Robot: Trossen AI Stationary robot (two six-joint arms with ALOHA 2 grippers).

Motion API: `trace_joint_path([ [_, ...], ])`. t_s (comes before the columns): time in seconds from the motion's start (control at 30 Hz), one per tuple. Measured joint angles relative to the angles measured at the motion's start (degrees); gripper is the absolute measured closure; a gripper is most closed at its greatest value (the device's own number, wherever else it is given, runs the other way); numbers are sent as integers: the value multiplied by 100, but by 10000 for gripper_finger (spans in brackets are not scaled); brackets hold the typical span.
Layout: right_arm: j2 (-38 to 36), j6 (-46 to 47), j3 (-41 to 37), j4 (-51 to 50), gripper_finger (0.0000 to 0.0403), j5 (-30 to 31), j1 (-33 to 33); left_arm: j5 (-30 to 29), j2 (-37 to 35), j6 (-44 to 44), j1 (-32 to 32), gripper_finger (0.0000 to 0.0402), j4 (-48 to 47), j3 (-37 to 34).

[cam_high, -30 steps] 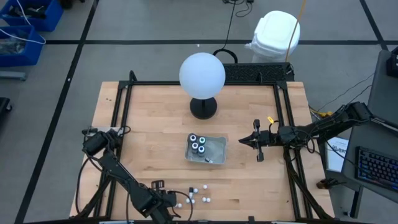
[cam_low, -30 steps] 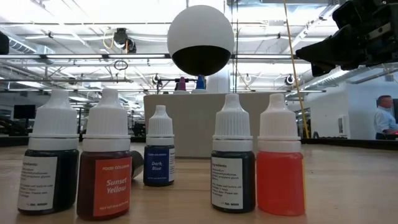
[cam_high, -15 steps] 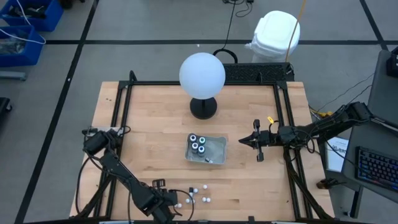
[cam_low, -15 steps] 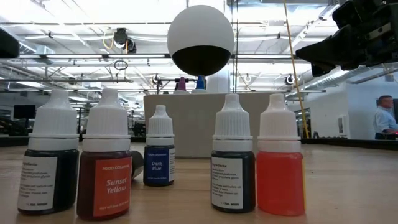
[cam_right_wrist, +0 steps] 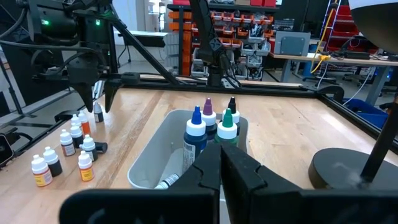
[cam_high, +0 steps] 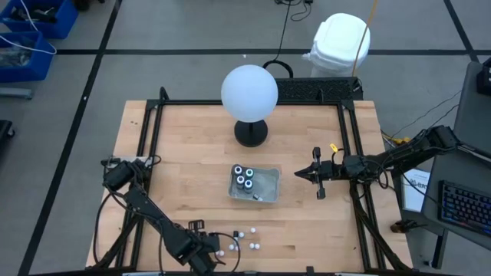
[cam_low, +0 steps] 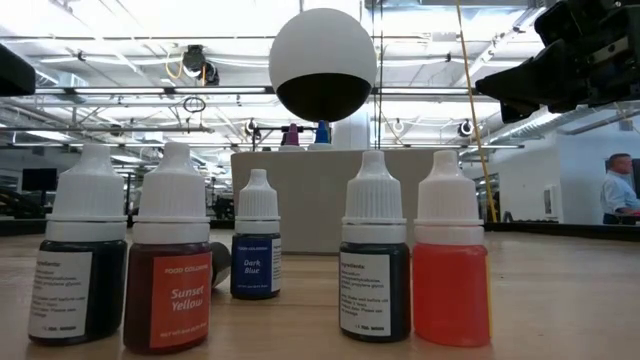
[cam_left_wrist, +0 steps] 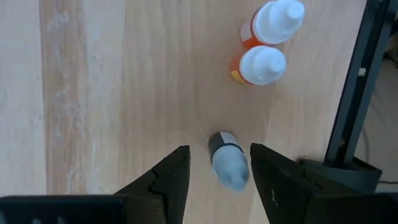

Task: Pick & Place food coloring
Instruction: Put the small black food coloring bottle into the gray bin

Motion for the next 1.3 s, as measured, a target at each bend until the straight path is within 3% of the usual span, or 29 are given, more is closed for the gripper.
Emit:
trace_joint_path([
  [1.0, -1, -2, 0, 0, 403, 9, -1, 15, 0, 74, -11, 230, 68, 2],
  [1.3, -2, -2, 0, 0, 403, 17, -2, 115, 0, 179, -11, 303, 303, 4],
])
